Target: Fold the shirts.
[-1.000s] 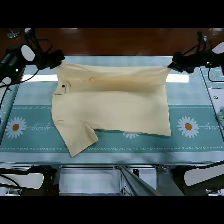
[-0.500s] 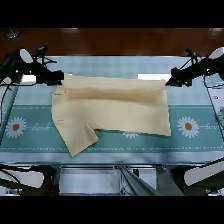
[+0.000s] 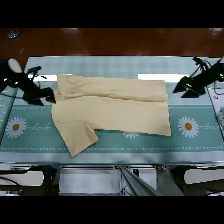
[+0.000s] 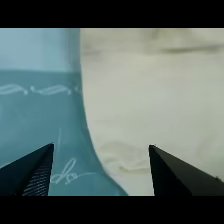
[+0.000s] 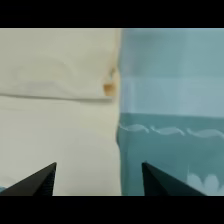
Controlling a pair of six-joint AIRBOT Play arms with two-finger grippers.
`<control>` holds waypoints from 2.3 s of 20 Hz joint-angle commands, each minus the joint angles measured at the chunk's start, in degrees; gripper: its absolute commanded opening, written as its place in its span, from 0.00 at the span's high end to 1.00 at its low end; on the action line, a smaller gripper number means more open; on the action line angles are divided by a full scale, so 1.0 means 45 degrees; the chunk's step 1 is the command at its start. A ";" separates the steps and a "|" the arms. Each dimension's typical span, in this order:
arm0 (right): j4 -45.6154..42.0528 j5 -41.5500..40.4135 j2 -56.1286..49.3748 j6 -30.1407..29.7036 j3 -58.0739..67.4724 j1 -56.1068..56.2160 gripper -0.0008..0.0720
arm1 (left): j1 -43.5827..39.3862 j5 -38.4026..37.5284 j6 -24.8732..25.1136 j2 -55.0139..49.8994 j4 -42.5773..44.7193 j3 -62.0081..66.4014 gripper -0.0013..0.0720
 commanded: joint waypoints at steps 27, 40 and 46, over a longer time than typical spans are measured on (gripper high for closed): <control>0.1064 -0.2866 0.6732 -0.0112 -1.1506 -0.1763 0.14 | 0.1137 0.2992 0.4639 0.4080 -0.7766 -0.9097 0.95; 0.5566 -0.4027 0.4211 -0.2307 -1.0681 -0.0461 0.96 | 0.1190 0.2633 0.4648 0.4080 -0.7694 -0.8000 0.95; 0.5144 -0.3589 0.4197 -0.1875 -0.7057 -0.0461 0.96 | 0.1836 0.2812 0.4240 0.3910 -0.7868 -0.4775 0.95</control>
